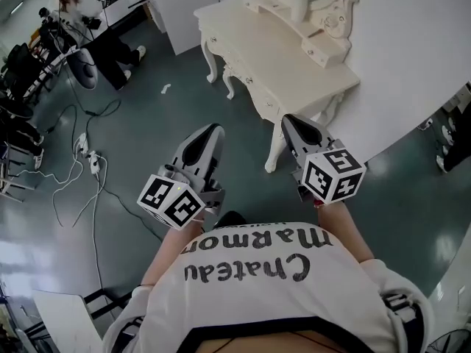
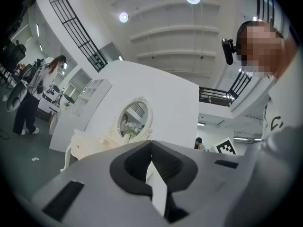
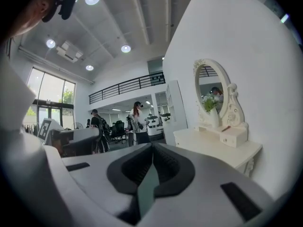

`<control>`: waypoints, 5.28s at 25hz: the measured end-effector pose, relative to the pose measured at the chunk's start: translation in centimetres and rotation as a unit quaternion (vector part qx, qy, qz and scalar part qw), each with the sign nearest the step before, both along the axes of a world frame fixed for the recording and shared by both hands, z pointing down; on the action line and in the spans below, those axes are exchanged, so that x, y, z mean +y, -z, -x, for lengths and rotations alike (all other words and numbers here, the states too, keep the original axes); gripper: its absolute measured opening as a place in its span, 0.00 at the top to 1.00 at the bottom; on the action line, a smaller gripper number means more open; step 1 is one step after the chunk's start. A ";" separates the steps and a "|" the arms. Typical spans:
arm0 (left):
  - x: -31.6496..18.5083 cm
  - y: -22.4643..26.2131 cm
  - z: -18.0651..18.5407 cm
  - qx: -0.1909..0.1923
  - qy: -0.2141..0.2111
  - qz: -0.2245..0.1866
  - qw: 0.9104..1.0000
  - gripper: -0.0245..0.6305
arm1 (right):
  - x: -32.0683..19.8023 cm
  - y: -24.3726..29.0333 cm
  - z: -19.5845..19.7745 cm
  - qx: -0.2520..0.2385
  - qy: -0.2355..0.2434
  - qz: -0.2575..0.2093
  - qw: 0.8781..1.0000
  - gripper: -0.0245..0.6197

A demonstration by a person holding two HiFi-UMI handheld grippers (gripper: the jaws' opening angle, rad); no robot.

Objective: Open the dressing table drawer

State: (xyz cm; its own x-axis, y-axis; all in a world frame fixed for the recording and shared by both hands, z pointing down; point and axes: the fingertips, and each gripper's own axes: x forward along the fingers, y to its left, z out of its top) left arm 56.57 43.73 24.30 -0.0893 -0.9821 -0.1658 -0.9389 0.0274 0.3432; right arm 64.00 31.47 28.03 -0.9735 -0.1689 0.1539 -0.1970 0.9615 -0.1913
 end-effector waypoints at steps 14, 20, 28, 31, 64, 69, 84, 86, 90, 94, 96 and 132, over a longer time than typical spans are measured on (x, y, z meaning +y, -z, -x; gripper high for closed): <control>-5.5 -0.5 7.8 0.015 -0.006 0.001 1.000 0.93 | -5.7 -1.2 7.0 0.013 -0.019 0.044 0.999 0.92; -9.0 1.9 14.0 0.017 -0.023 -0.019 0.999 0.93 | -8.7 0.9 13.1 0.005 -0.027 0.037 0.999 0.92; -12.1 3.8 22.6 0.006 -0.039 -0.027 0.999 0.93 | -11.7 3.1 21.2 -0.010 -0.043 0.020 0.999 0.92; -12.8 4.2 25.2 0.001 -0.049 -0.031 0.998 0.93 | -12.5 3.4 23.6 -0.014 -0.054 0.013 0.998 0.92; -15.4 -1.0 40.9 0.020 -0.006 0.028 0.999 0.93 | -14.9 -2.0 40.5 0.048 -0.001 0.024 0.999 0.92; -17.8 -1.4 44.2 0.019 0.010 0.037 0.999 0.93 | -18.6 -2.4 43.6 0.048 0.002 0.026 0.999 0.92; -28.1 1.2 52.9 0.025 0.017 -0.001 1.000 0.93 | -30.0 -0.2 51.8 0.029 -0.005 0.018 0.999 0.92; -30.0 1.5 53.6 0.024 0.013 -0.009 1.000 0.93 | -32.0 -0.4 52.4 0.029 -0.008 0.020 0.999 0.92; -33.1 2.1 54.8 0.004 0.009 -0.018 1.000 0.93 | -35.4 -0.8 53.6 0.027 -0.013 0.025 0.999 0.92; -36.1 1.8 56.5 0.005 0.015 -0.004 1.000 0.93 | -38.7 -1.1 54.8 0.021 -0.016 0.031 0.999 0.92; -37.5 1.4 57.1 0.014 0.011 0.002 1.000 0.93 | -40.0 -1.4 55.3 0.018 -0.019 0.038 0.999 0.92; -43.0 -3.0 63.0 0.065 -0.017 0.040 0.997 0.93 | -45.3 -6.1 60.5 0.035 -0.048 0.087 0.994 0.92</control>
